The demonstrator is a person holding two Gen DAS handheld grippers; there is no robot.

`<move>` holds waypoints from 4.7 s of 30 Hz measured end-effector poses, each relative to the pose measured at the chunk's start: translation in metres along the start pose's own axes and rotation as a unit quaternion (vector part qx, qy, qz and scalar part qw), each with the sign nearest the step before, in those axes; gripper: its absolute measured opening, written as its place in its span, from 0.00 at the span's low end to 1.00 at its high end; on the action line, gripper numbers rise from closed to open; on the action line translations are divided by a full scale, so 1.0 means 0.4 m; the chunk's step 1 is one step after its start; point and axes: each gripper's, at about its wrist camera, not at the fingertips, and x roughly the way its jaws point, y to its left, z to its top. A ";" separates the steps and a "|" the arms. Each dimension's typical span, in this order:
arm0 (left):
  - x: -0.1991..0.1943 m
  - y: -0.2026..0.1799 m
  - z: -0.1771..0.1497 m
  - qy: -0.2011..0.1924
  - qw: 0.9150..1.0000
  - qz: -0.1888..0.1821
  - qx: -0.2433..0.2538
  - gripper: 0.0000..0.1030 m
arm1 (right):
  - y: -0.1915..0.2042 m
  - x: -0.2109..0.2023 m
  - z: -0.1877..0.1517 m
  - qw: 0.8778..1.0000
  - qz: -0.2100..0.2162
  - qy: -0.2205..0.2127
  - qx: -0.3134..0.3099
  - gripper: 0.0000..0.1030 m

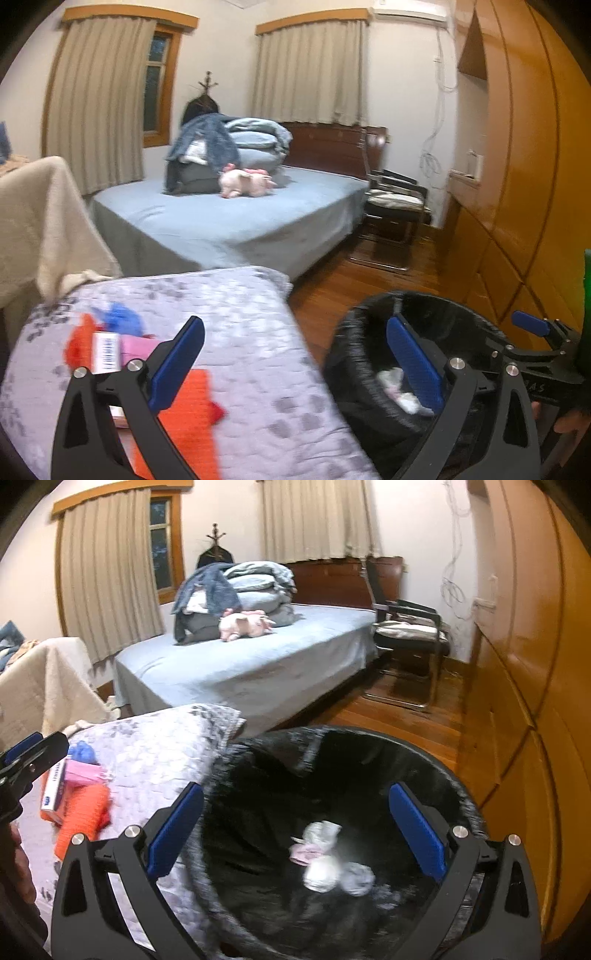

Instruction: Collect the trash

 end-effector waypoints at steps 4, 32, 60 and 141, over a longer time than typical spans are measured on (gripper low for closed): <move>-0.031 0.066 -0.004 -0.002 0.999 0.034 -0.006 0.94 | 0.071 0.003 0.014 0.999 0.028 -0.006 -0.016 0.95; -0.091 0.466 -0.187 0.060 0.980 0.172 -0.075 0.85 | 0.463 0.108 -0.051 0.988 0.118 0.013 -0.099 0.95; 0.021 0.518 -0.238 0.112 0.981 0.122 -0.106 0.08 | 0.545 0.151 -0.062 0.984 0.125 0.025 -0.124 0.95; -0.140 0.674 -0.251 0.105 0.973 0.158 -0.132 0.09 | 0.874 0.219 -0.135 0.967 0.182 0.073 -0.164 0.39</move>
